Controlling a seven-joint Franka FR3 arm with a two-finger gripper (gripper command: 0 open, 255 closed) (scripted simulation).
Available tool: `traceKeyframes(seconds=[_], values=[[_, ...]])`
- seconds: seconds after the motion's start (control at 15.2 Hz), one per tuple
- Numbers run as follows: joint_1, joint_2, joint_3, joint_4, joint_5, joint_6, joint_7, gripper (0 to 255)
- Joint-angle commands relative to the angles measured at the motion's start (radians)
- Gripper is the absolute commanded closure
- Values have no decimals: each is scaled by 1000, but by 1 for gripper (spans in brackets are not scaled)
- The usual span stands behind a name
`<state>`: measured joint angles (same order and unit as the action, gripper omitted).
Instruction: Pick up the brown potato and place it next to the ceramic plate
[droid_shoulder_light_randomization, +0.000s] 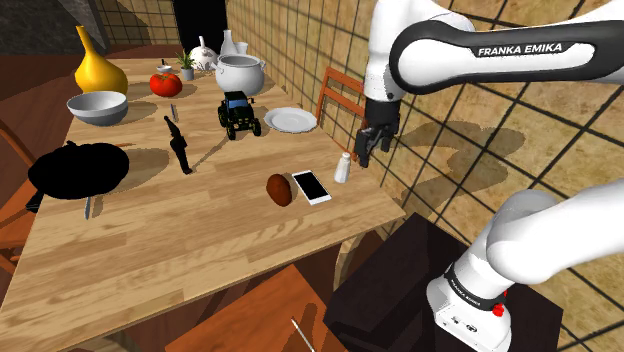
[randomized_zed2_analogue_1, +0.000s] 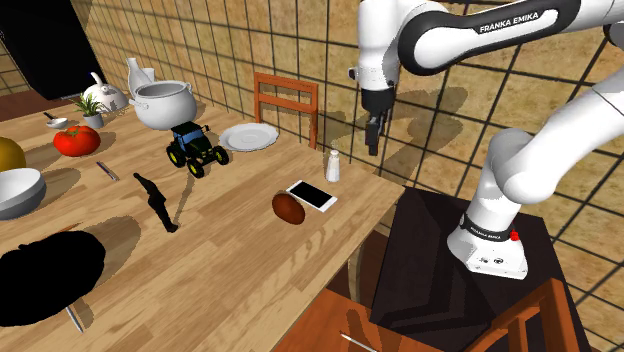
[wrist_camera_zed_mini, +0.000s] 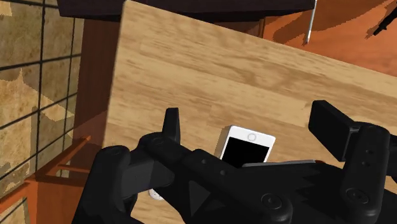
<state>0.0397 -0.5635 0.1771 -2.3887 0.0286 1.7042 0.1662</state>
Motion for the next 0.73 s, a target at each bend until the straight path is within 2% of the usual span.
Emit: traceKeyframes(seconds=[0.0, 0.33, 0.66], values=[[0, 70, 49, 30, 1, 36, 79, 0], [-11, 263, 154, 131, -39, 107, 269, 0], [-12, 484, 231, 274, -132, 140, 470, 0]])
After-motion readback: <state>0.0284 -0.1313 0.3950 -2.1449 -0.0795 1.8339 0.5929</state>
